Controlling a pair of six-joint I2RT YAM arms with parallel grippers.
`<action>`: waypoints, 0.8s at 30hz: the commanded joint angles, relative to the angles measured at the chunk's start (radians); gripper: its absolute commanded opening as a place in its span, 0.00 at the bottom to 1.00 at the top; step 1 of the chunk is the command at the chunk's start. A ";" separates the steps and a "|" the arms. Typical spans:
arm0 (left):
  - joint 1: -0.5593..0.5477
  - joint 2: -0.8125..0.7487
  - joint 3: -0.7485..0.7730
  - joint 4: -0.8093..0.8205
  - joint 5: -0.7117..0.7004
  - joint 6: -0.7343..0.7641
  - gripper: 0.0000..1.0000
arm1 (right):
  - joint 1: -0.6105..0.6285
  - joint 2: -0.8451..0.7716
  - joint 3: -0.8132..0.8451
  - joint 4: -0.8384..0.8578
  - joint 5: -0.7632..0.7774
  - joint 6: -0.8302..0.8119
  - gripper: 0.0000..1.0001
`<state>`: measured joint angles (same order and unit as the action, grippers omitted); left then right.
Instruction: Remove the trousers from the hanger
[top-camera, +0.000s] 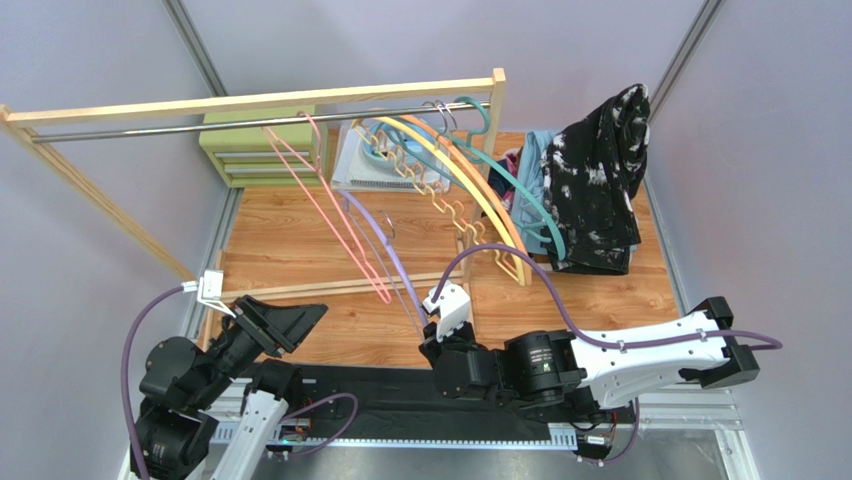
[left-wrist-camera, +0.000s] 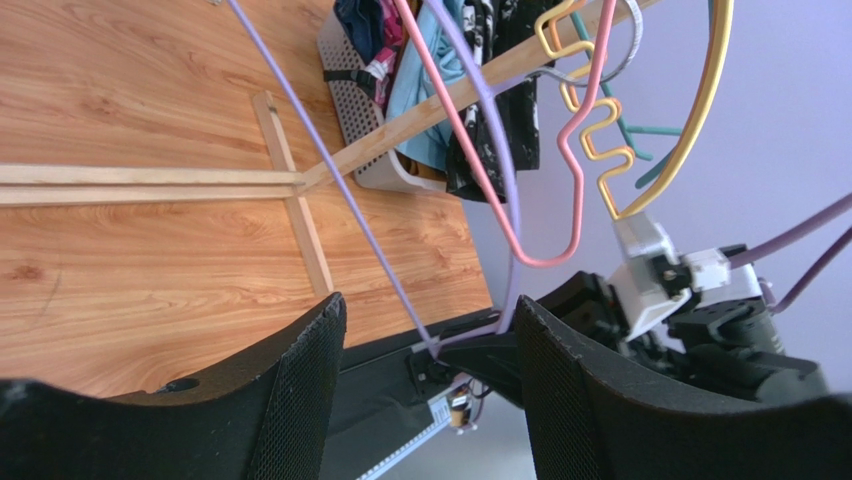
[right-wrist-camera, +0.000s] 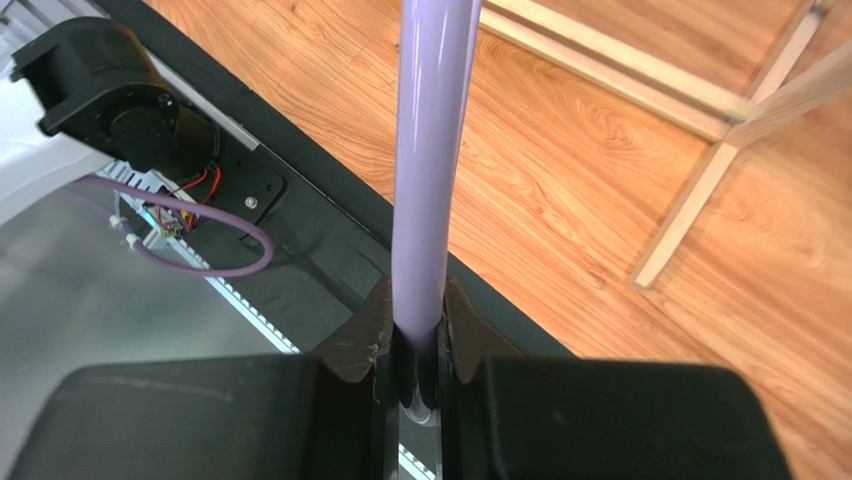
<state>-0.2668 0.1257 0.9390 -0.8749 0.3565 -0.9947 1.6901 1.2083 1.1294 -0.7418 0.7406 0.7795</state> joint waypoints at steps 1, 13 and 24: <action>0.000 0.006 0.046 -0.036 0.010 0.103 0.68 | 0.020 -0.016 0.139 -0.037 0.126 -0.091 0.00; 0.001 -0.029 0.053 -0.055 0.039 0.123 0.68 | -0.052 -0.036 0.195 0.268 0.249 -0.411 0.00; 0.000 -0.038 0.057 -0.067 0.053 0.130 0.68 | -0.159 0.017 0.227 0.492 0.160 -0.582 0.00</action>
<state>-0.2668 0.1005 0.9745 -0.9421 0.3851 -0.8867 1.5726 1.2041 1.2972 -0.3813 0.9264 0.2596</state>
